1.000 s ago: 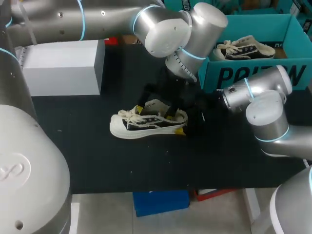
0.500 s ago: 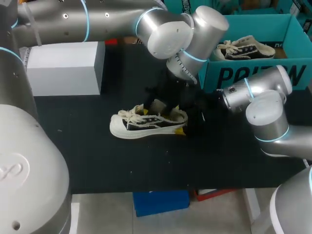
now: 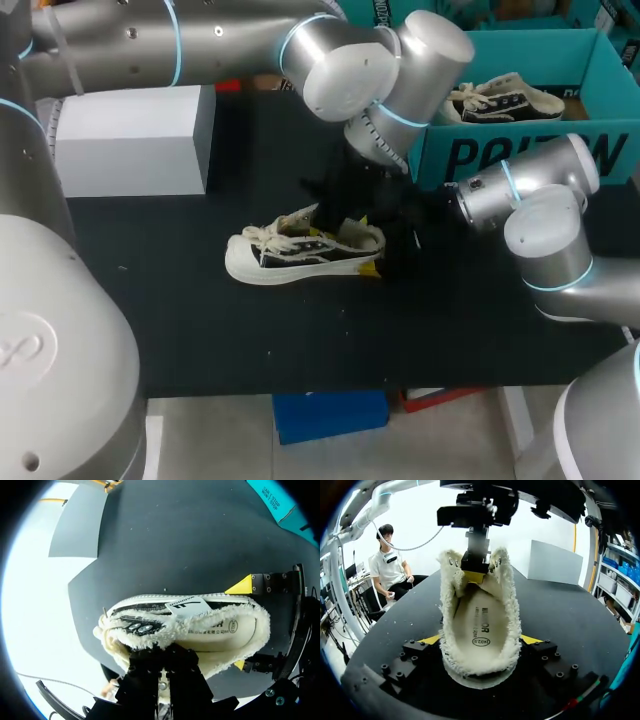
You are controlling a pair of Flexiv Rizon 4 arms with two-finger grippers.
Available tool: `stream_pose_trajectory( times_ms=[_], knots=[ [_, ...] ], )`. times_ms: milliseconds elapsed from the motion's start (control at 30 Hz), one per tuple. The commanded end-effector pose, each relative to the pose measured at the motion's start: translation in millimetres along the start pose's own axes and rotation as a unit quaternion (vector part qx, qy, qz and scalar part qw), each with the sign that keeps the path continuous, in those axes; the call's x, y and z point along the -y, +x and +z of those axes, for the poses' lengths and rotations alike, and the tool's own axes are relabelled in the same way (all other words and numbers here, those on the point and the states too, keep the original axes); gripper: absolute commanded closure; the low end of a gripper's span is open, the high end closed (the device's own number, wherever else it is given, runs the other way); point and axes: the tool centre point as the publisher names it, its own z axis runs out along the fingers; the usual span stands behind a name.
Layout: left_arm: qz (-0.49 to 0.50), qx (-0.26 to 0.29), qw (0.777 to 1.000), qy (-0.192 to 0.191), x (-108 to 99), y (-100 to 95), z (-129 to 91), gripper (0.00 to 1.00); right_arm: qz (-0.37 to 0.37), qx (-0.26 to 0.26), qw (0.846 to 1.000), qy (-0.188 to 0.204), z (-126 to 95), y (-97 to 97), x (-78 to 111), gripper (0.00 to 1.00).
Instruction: Take the shoe out of the shoebox, open the shoe tongue, remove and reinsert the insole, then place the shoe into the shoebox
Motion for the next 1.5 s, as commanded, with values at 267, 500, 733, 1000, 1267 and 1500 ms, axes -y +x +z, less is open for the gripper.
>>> stream_pose_trajectory(
  times_ms=[267, 500, 733, 1000, 1267, 1500],
  knots=[
    [0.001, -0.018, 1.0, 0.009, -0.9, -15.5, -11.6, 1.0, 0.001, 0.0, 1.0, 0.001, 5.5, -1.7, 2.2, 1.0],
    [0.0, -0.052, 0.999, 0.016, -1.1, -24.6, -29.5, 1.0, 0.001, 0.0, 1.0, 0.001, 5.5, -1.7, 2.2, 1.0],
    [-0.005, -0.069, 0.997, 0.03, -1.1, -33.6, -38.7, 1.0, 0.001, 0.0, 1.0, 0.001, 5.5, -1.7, 2.2, 1.0],
    [-0.019, -0.101, 0.994, 0.046, 0.0, -49.3, -46.3, 1.0, 0.001, 0.0, 1.0, 0.001, 5.5, -1.7, 2.2, 1.0],
    [-0.026, -0.126, 0.99, 0.056, -1.4, -62.4, -42.5, 1.0, 0.001, 0.0, 1.0, 0.001, 5.5, -1.7, 2.2, 1.0],
    [-0.021, -0.164, 0.984, 0.065, -6.6, -74.4, -28.6, 1.0, 0.001, 0.0, 1.0, 0.001, 5.5, -1.7, 2.2, 1.0]
  ],
)
